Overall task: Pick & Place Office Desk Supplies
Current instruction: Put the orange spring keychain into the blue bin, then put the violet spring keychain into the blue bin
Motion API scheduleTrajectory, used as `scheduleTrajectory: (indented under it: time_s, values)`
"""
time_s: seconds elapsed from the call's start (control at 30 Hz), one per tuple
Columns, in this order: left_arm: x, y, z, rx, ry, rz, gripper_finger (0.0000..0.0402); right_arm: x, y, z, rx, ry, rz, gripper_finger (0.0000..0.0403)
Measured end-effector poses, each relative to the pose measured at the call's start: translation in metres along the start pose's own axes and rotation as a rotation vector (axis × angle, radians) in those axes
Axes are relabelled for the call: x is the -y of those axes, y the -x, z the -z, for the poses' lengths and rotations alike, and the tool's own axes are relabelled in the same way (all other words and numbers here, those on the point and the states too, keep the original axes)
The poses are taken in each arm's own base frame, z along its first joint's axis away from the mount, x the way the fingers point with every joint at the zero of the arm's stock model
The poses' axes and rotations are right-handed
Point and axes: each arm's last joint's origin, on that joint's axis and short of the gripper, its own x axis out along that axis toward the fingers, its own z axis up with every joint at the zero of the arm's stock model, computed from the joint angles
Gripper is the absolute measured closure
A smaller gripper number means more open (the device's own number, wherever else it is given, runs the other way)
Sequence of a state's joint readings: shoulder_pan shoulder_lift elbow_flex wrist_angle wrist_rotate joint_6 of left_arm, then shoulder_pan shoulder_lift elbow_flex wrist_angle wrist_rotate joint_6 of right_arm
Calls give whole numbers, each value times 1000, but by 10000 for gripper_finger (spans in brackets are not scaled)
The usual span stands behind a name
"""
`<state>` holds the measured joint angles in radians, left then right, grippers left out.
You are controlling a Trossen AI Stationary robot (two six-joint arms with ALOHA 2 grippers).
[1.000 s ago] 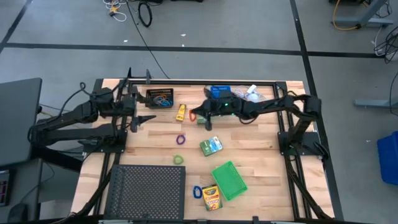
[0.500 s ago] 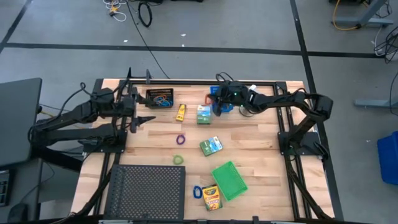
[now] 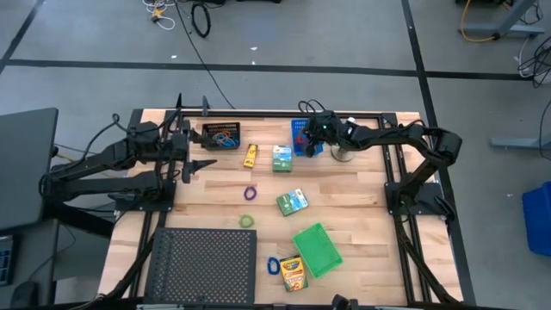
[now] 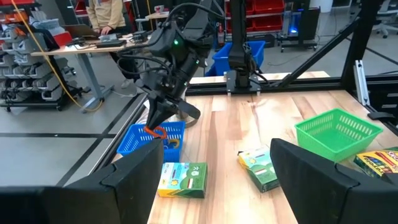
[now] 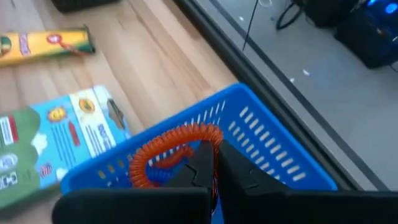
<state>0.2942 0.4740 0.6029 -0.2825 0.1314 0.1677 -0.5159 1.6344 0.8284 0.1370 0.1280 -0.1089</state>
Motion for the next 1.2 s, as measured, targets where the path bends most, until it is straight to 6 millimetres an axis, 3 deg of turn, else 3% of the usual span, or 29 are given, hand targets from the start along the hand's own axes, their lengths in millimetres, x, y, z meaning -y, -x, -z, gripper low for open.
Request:
scheduleTrajectory:
  time_s: [0.57, 1.2]
  values:
    - [0, 0, 0, -1, 9, -17, 98, -1, 0, 14, -136, 12, -41, 396]
    - [-1, 0, 0, -3, 19, -27, 98, -1, 0, 10, -97, 53, -65, 241]
